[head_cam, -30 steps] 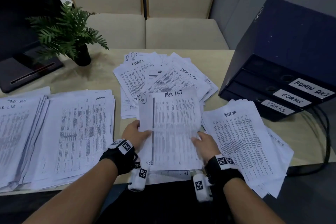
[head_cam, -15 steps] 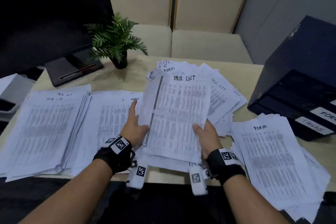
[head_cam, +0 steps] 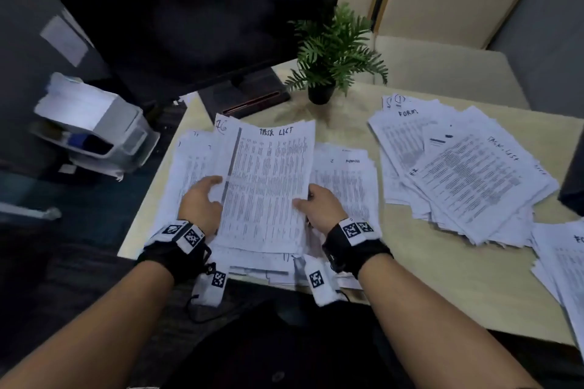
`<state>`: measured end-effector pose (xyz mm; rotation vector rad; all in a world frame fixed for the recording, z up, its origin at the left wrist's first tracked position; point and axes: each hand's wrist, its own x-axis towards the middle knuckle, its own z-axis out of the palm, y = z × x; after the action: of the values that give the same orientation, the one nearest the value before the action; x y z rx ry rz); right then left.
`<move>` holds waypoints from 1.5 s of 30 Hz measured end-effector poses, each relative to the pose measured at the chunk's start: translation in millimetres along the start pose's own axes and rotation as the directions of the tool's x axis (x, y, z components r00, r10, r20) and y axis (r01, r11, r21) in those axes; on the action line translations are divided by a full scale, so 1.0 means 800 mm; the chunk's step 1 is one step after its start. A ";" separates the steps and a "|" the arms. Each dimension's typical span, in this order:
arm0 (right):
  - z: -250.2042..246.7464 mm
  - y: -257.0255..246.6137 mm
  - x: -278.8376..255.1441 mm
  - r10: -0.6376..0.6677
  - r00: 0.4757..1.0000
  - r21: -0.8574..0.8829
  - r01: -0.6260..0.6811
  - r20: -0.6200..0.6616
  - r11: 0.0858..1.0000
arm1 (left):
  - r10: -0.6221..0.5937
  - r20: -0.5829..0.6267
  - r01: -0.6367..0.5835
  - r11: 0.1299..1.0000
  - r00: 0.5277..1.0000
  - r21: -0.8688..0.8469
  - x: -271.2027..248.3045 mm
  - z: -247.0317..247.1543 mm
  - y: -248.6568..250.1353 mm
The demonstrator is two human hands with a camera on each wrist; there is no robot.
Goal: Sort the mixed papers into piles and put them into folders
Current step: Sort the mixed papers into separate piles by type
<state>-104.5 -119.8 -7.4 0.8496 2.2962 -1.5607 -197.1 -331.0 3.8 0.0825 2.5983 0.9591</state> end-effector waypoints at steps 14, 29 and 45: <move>0.044 -0.027 0.009 0.136 0.989 -0.202 -0.144 -0.050 0.969 | 0.147 0.052 -0.154 0.967 0.988 0.201 -0.002 -0.002 0.027; -0.265 0.173 -0.063 0.230 0.856 -0.188 -0.349 -0.464 0.918 | 0.363 0.396 -0.394 0.919 0.844 -0.004 -0.086 0.235 0.261; -0.381 0.290 -0.058 0.395 0.787 0.139 -0.377 -0.475 0.916 | 0.241 0.511 -0.367 0.916 0.825 0.161 -0.121 0.401 0.351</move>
<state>105.2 201.8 -40.3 1.7828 2.1877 -1.3073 -12.0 64.7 -10.5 0.7367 2.2472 0.5905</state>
